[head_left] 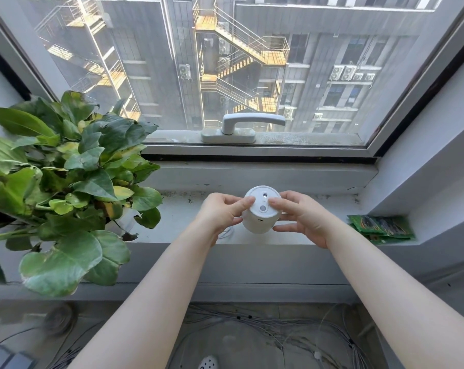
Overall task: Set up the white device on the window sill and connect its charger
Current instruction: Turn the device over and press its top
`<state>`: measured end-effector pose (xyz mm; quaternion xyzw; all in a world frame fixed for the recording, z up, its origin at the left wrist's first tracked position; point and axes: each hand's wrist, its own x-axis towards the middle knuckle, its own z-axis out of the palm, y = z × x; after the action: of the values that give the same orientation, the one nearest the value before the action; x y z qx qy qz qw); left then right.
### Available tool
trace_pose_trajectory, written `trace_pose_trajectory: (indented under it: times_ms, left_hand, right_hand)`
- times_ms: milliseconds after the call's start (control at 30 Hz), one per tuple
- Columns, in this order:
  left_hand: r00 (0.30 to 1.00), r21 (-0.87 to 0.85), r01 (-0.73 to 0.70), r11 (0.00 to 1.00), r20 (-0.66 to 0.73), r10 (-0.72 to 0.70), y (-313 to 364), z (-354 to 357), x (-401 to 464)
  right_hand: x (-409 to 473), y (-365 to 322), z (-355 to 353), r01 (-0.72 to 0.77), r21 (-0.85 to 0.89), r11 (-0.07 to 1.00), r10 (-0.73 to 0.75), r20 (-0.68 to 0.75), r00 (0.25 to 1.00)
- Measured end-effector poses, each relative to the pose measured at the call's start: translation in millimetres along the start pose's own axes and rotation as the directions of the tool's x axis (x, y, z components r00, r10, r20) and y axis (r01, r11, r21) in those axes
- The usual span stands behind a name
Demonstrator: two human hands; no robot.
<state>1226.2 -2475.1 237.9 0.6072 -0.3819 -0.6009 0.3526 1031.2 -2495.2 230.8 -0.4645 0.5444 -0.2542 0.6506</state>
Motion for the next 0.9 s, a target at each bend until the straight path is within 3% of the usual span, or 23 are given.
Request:
trace_pose_trajectory:
  times_ms: [267,700,900]
  left_hand:
    - [0.993,-0.042,0.073,0.996,-0.085,-0.076,-8.3,3.5,17.8]
    - [0.982,-0.004,0.116,0.993,-0.151,-0.115,-16.3,10.7,30.5]
    - [0.981,0.001,0.127,0.992,-0.150,-0.125,-17.2,10.7,33.9]
  right_hand:
    - [13.1,10.2,3.0,0.008,0.028,1.000,-0.007,-0.027,1.000]
    - [19.7,24.2,16.7,0.012,0.278,0.960,0.050,-0.216,0.975]
    - [23.2,23.2,17.3,0.008,0.288,0.958,0.068,-0.253,0.965]
